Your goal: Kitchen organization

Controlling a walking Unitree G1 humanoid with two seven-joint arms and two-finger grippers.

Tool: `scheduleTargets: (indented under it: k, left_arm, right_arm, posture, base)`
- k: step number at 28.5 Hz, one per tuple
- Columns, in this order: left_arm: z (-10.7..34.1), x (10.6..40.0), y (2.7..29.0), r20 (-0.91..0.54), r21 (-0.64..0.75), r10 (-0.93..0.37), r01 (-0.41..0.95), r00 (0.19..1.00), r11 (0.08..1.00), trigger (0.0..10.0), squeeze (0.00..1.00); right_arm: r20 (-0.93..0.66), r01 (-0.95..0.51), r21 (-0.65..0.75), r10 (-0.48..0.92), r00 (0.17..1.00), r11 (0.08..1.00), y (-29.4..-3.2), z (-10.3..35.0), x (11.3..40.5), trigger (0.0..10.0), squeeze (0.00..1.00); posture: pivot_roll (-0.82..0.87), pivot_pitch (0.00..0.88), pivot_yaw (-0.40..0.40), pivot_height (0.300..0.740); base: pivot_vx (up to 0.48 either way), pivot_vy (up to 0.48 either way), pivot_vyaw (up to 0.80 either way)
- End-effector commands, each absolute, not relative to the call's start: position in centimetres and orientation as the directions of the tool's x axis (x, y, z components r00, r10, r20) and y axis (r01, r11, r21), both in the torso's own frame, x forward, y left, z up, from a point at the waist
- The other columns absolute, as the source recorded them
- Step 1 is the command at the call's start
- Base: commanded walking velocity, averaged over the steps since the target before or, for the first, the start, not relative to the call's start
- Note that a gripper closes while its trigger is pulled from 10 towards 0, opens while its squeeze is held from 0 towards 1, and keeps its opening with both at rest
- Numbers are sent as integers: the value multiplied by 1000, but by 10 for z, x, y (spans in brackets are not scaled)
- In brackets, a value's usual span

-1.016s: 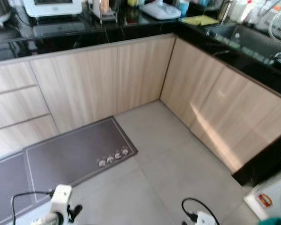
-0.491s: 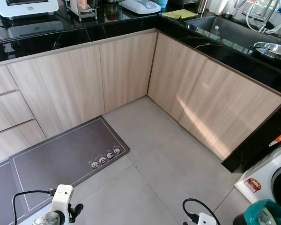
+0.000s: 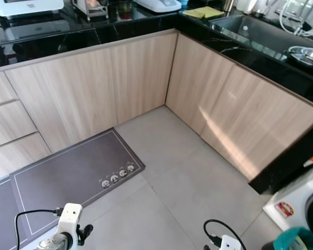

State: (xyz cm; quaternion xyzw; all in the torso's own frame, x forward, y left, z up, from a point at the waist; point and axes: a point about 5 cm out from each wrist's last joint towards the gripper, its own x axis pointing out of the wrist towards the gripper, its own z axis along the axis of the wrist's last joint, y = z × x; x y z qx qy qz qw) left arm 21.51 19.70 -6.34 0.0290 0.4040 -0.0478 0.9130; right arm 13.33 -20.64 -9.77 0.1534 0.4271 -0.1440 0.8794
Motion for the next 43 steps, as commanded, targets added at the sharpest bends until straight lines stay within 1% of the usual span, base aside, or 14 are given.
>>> scheduleTargets:
  k: [1, 13, 43]
  left_arm:
    - [-66, 212, 195, -756, 8, -70, 116, 651, 993, 10000, 0]
    - [-66, 212, 194, -757, 5, -73, 117, 649, 993, 10000, 0]
    - [-66, 213, 192, -759, 1, -83, 129, 646, 992, 10000, 0]
  right_arm:
    - [-794, 401, 141, -138, 592, 905, -211, -97, 131, 10000, 0]
    - [-795, 395, 140, -135, 592, 908, -212, -97, 131, 10000, 0]
    - [-793, 390, 140, -133, 595, 910, -213, -97, 132, 10000, 0]
  posture:
    - [226, 114, -138, 740]
    - [223, 115, -139, 740]
    - [240, 86, -138, 740]
  base:
    - [296, 0, 0]
    - [318, 0, 0]
    - [341, 0, 0]
